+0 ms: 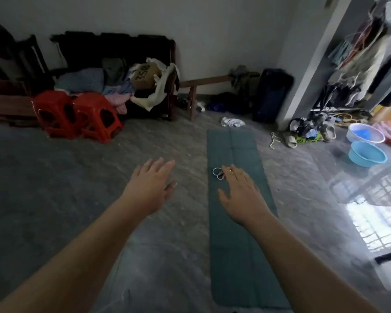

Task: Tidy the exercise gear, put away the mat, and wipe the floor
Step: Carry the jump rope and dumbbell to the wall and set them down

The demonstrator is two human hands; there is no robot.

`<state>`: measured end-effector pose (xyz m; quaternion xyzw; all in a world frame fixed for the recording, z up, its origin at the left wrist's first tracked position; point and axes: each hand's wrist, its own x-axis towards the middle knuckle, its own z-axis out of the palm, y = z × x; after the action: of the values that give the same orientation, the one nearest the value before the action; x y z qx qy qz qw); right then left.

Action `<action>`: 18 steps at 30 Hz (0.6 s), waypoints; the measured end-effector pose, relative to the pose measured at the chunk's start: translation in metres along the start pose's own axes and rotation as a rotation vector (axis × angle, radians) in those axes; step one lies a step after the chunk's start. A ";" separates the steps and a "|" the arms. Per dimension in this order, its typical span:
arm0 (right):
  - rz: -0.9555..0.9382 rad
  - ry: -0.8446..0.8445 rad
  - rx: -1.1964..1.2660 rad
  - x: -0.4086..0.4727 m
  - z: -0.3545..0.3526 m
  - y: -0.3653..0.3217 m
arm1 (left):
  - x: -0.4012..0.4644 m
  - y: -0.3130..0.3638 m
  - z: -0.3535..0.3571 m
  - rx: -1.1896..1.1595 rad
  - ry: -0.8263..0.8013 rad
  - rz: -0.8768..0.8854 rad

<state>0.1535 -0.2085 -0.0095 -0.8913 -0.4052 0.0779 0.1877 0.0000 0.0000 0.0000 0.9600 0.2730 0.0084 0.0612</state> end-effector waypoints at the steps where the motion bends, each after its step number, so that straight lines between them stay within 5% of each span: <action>1: 0.002 -0.016 -0.028 0.008 0.008 -0.003 | 0.006 -0.007 0.004 -0.009 -0.023 -0.004; 9: 0.070 -0.153 -0.069 0.088 0.055 -0.002 | 0.087 -0.057 0.051 -0.005 -0.113 0.029; 18: 0.092 -0.230 -0.031 0.278 0.098 0.037 | 0.277 -0.095 0.076 -0.004 -0.221 0.022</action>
<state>0.3343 0.0051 -0.1103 -0.8971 -0.3837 0.1818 0.1224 0.1897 0.2171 -0.0922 0.9579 0.2540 -0.0961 0.0929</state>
